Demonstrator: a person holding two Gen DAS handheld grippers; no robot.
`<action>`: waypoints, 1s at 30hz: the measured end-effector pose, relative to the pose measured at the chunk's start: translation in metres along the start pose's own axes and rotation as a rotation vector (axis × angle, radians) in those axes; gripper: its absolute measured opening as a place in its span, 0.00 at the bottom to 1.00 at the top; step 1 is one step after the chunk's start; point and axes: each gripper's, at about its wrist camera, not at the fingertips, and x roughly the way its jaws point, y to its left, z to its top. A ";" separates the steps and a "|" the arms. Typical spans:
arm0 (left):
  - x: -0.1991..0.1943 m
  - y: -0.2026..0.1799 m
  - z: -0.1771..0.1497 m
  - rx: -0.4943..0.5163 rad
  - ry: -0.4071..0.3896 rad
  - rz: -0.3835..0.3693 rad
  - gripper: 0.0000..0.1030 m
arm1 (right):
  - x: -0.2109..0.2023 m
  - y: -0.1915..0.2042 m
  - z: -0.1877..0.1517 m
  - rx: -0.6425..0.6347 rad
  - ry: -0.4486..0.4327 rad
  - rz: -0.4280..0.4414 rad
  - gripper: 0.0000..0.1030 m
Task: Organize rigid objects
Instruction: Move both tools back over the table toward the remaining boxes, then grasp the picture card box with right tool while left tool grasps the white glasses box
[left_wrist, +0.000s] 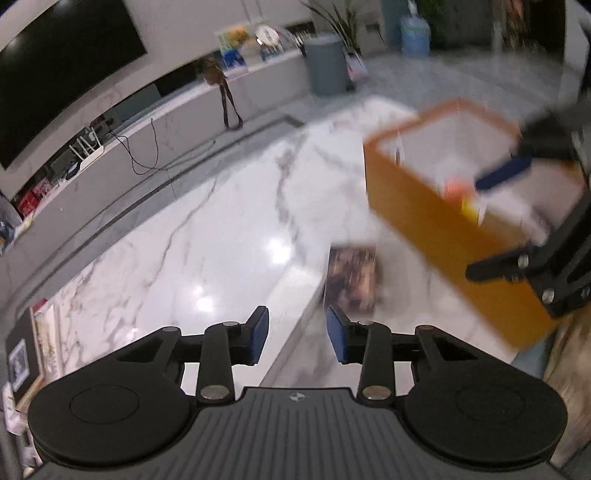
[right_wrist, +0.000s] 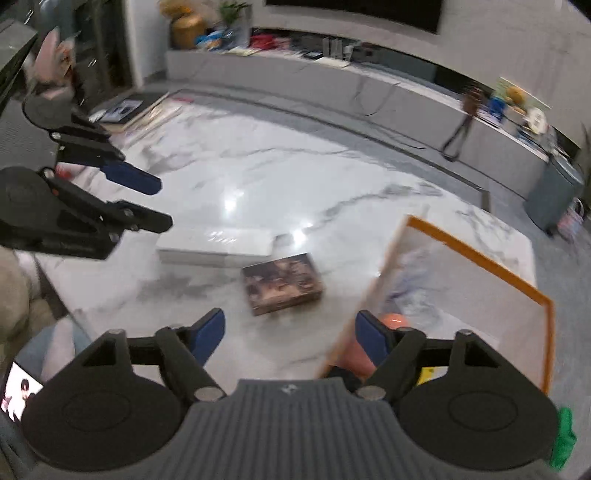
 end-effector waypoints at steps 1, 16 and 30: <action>0.005 -0.003 -0.007 0.026 0.024 0.012 0.38 | 0.006 0.006 0.000 -0.016 0.014 0.000 0.77; 0.064 0.033 -0.026 0.135 -0.069 -0.041 0.72 | 0.116 0.039 0.033 -0.263 0.225 -0.011 0.94; 0.128 0.040 -0.025 0.160 0.089 -0.132 0.80 | 0.191 0.015 0.059 -0.336 0.442 0.009 0.98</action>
